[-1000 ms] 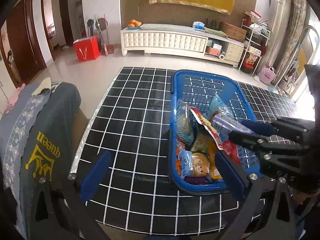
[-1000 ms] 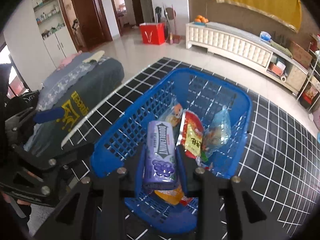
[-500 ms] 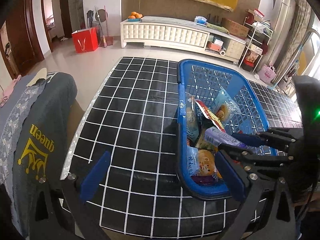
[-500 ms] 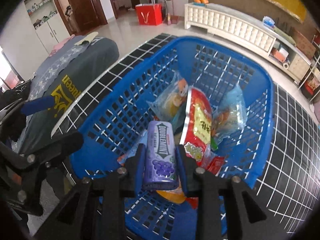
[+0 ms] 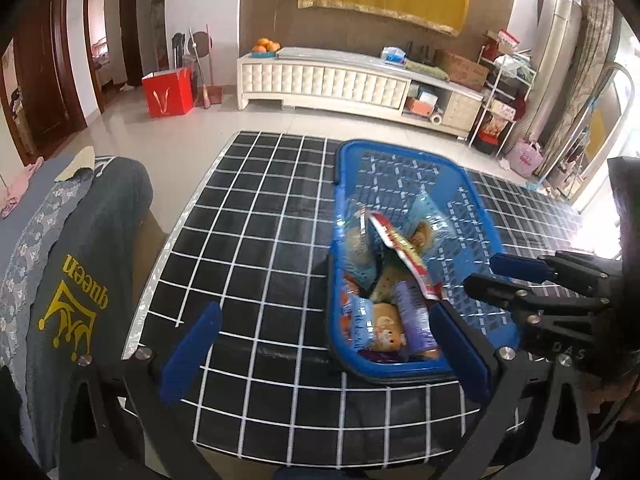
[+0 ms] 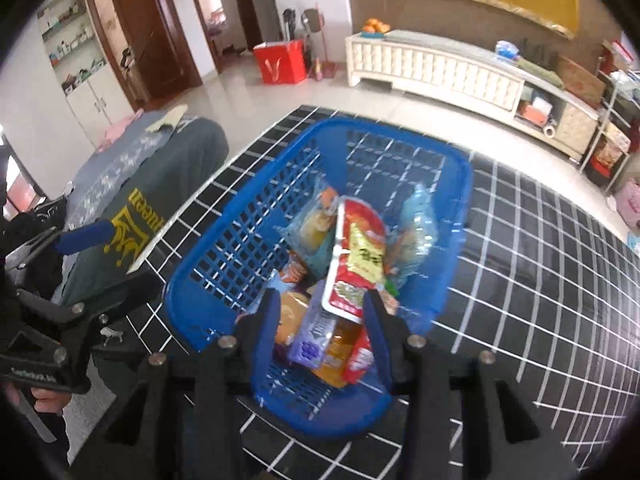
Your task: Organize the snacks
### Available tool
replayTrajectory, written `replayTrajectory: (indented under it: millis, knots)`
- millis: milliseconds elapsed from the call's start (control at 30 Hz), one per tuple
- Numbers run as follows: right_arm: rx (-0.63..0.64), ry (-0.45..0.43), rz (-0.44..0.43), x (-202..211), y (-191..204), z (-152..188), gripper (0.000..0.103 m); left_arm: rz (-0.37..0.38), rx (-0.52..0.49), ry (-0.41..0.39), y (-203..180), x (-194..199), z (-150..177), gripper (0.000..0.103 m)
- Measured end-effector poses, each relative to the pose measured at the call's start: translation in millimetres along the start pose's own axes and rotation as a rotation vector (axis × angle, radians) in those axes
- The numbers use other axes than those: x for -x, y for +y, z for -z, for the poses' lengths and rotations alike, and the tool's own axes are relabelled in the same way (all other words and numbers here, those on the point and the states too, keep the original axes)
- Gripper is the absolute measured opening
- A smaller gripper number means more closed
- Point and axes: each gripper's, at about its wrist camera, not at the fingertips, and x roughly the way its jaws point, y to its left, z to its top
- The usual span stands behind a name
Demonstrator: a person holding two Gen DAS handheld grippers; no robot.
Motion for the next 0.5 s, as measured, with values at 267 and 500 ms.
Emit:
replayTrajectory:
  millis: [267, 500]
  knots:
    - [-0.019, -0.089, 0.065, 56, -4, 20, 0.048, 0.031, -0.039, -0.059, -28, 30, 5, 0.103]
    - [-0.042, -0.171, 0.113, 103, -7, 37, 0.060, 0.067, -0.077, -0.143, -56, 68, 10, 0.103]
